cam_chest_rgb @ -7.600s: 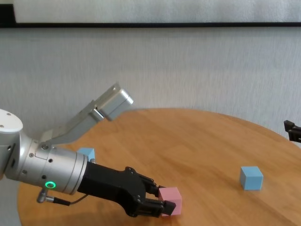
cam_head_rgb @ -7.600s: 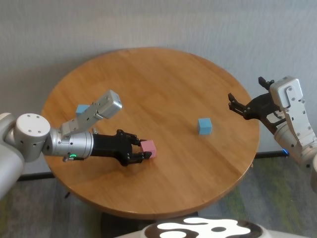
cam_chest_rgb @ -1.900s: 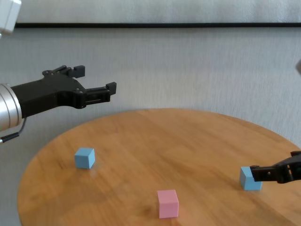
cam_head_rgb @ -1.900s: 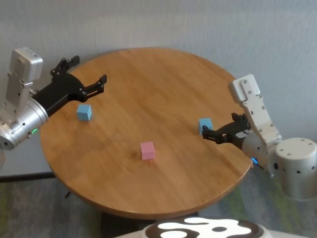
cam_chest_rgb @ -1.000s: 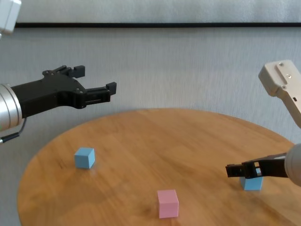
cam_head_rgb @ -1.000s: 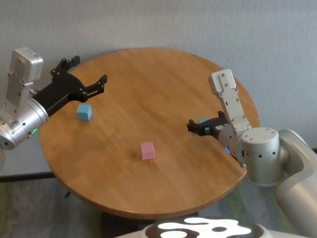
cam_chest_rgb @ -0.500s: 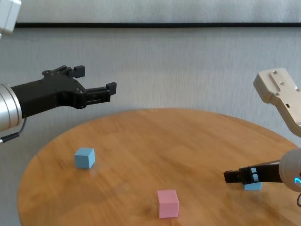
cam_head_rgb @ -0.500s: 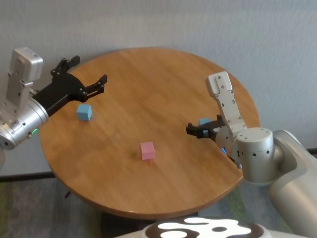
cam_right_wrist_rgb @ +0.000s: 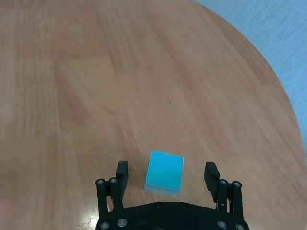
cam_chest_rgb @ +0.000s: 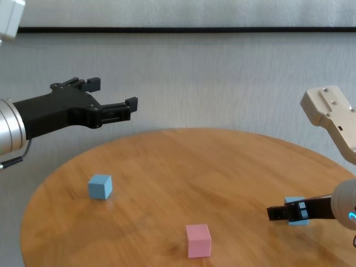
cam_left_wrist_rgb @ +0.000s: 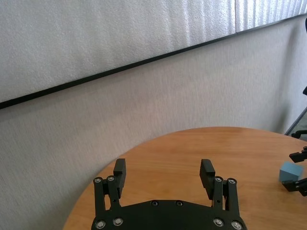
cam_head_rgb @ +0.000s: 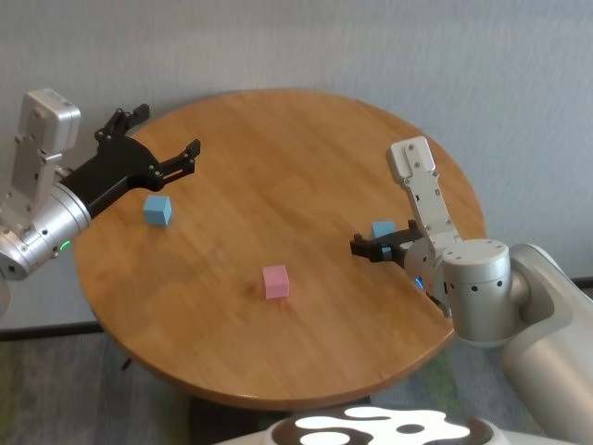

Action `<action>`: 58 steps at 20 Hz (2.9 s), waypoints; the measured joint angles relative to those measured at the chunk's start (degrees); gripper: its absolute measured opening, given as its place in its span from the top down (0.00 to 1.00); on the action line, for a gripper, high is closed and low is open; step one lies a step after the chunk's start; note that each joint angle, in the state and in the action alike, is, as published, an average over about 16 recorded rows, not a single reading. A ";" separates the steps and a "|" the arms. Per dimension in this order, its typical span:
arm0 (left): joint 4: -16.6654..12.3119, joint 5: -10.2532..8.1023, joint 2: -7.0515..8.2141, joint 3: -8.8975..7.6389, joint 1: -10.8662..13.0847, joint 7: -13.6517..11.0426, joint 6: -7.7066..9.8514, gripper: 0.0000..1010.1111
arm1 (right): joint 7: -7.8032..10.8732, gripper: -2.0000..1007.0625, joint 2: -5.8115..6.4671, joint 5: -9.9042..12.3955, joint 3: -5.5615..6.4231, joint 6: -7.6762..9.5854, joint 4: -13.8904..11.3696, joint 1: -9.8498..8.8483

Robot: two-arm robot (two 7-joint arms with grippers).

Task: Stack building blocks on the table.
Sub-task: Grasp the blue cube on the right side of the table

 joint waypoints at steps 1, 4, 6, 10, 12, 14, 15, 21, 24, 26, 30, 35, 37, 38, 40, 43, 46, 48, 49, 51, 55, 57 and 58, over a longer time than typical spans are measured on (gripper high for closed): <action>0.00 0.00 0.00 0.00 0.00 0.00 0.00 0.01 | 0.01 0.00 -0.10 -0.05 0.13 0.07 0.03 -0.03; 0.00 0.00 0.00 0.00 0.00 0.00 0.00 0.01 | 0.03 0.00 -0.40 -0.20 0.52 0.18 0.15 -0.12; 0.00 0.00 0.00 0.00 0.00 0.00 0.00 0.01 | 0.07 0.00 -0.62 -0.30 0.78 0.16 0.24 -0.19; 0.00 0.00 0.00 0.00 0.00 0.00 0.00 0.01 | 0.19 0.00 -1.04 -0.54 1.26 0.10 0.40 -0.34; 0.00 0.00 0.00 0.00 0.00 0.00 0.00 0.01 | 0.24 0.00 -1.25 -0.69 1.46 0.04 0.49 -0.40; 0.00 0.00 0.00 0.00 0.00 0.00 0.00 0.01 | 0.29 0.00 -1.44 -0.84 1.64 -0.03 0.59 -0.45; 0.00 0.00 0.00 0.00 0.00 0.00 0.00 0.01 | 0.31 0.00 -1.52 -0.92 1.71 -0.06 0.63 -0.48; 0.00 0.00 0.00 0.00 0.00 0.00 0.00 0.01 | 0.41 0.00 -1.86 -1.30 1.98 -0.22 0.83 -0.60; 0.00 0.00 0.00 0.00 0.00 0.00 0.00 0.01 | 0.44 0.01 -1.94 -1.41 2.02 -0.26 0.89 -0.61; 0.00 0.00 0.00 0.00 0.00 0.00 0.00 0.01 | 0.45 0.03 -1.96 -1.44 2.03 -0.29 0.90 -0.61; 0.00 0.00 0.00 0.00 0.00 0.00 0.00 0.01 | 0.45 0.10 -1.94 -1.42 2.01 -0.29 0.89 -0.61; 0.00 0.00 0.00 0.00 0.00 0.00 0.00 0.01 | 0.45 0.24 -1.89 -1.37 1.98 -0.25 0.87 -0.61; 0.00 0.00 0.00 0.00 0.00 0.00 0.00 0.01 | 0.45 0.31 -1.88 -1.36 1.97 -0.23 0.86 -0.60; 0.00 0.00 0.00 0.00 0.00 0.00 0.00 0.01 | 0.45 0.35 -1.87 -1.35 1.96 -0.23 0.86 -0.60; 0.00 0.00 0.00 0.00 0.00 0.00 0.00 0.01 | 0.45 0.42 -1.86 -1.33 1.95 -0.22 0.85 -0.60; 0.00 0.00 0.00 0.00 0.00 0.00 0.00 0.01 | 0.45 0.50 -1.84 -1.32 1.94 -0.20 0.83 -0.59; 0.00 0.00 0.00 0.00 0.00 0.00 0.00 0.01 | 0.45 0.57 -1.83 -1.30 1.92 -0.19 0.82 -0.58; 0.00 0.00 0.00 0.00 0.00 0.00 0.00 0.01 | 0.45 0.60 -1.82 -1.29 1.92 -0.18 0.81 -0.57; 0.00 0.00 0.00 0.00 0.00 0.00 0.00 0.01 | 0.45 0.61 -1.82 -1.29 1.91 -0.17 0.81 -0.57; 0.00 0.00 0.00 0.00 0.00 0.00 0.00 0.01 | 0.45 0.63 -1.81 -1.28 1.91 -0.17 0.80 -0.56; 0.00 0.00 0.00 0.00 0.00 0.00 0.00 0.01 | 0.60 0.64 -1.68 -1.40 1.79 -0.36 0.71 -0.58; 0.00 0.00 0.00 0.00 0.00 0.00 0.00 0.01 | 0.88 0.64 -1.43 -1.67 1.57 -0.76 0.49 -0.66; 0.00 0.00 0.00 0.00 0.00 0.00 0.00 0.01 | 1.07 0.64 -1.26 -1.86 1.41 -1.05 0.32 -0.73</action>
